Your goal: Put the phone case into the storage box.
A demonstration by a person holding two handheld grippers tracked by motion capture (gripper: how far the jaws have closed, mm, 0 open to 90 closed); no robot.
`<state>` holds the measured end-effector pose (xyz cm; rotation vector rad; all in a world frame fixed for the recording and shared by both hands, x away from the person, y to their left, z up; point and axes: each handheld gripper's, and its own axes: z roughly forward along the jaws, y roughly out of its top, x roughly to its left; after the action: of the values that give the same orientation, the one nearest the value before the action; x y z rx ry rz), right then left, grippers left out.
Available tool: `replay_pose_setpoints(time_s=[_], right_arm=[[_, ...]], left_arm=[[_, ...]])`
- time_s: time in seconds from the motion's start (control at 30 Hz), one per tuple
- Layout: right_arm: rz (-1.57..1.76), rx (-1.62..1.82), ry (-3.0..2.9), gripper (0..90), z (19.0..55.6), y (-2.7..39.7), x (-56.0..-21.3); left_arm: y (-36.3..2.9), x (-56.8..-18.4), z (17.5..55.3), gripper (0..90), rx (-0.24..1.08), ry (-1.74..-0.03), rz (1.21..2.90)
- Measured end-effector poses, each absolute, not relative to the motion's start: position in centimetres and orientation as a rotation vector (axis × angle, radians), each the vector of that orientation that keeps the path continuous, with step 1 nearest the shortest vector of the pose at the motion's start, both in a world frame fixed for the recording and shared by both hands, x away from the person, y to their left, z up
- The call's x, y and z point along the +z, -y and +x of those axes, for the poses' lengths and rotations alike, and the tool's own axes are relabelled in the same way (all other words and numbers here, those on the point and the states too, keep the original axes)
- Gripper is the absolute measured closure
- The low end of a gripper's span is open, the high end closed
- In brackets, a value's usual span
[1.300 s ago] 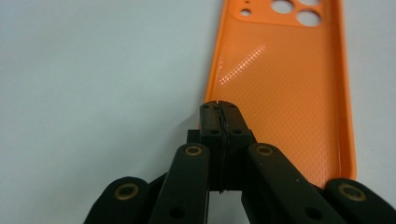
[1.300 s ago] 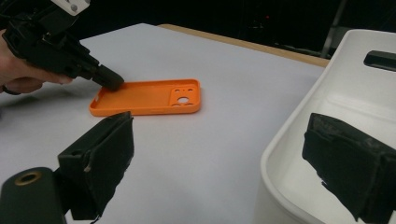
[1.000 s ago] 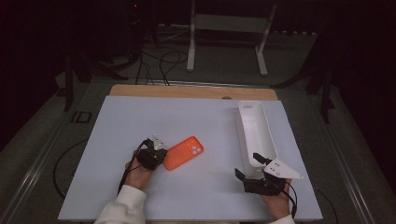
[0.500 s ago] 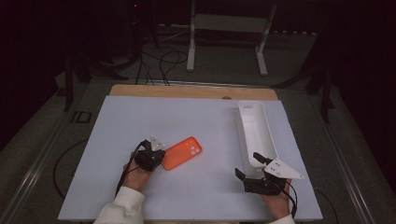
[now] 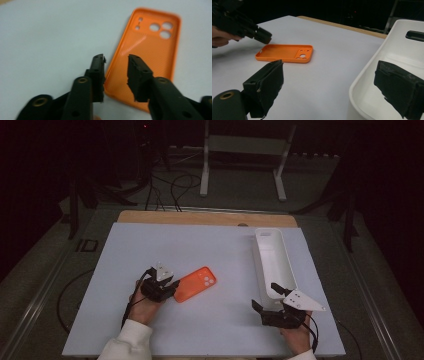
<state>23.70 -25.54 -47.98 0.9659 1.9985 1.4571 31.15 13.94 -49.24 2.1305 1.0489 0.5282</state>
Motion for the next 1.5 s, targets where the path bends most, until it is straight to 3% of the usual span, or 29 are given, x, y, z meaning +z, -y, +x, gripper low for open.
replay_pose_setpoints(time_s=[0.13,0.2,0.37,0.63,0.93,1.5], right_arm=[[0.965,1.459,-2.0,8.9,23.8,25.6,-48.0],[0.964,1.457,-1.997,8.9,23.8,25.6,-47.9],[0.956,1.459,-1.995,9.0,23.8,25.7,-47.9],[0.949,1.467,-1.998,9.1,24.0,26.1,-47.7],[0.939,1.464,-1.994,9.3,24.3,26.1,-47.4],[0.924,1.468,-1.982,9.2,23.8,25.9,-47.9]], left_arm=[[-14.7,-47.9,30.6,57.5,0.522,-1.014,2.06],[-15.2,-47.2,30.2,46.0,0.532,-1.005,2.027],[-16.5,-45.9,28.9,27.0,0.569,-0.975,1.95],[-19.9,-44.2,26.0,7.7,0.622,-0.92,1.859],[-22.5,-44.7,24.5,1.0,0.644,-0.951,1.874],[-24.3,-46.0,23.1,0.4,0.647,-0.953,1.875]])
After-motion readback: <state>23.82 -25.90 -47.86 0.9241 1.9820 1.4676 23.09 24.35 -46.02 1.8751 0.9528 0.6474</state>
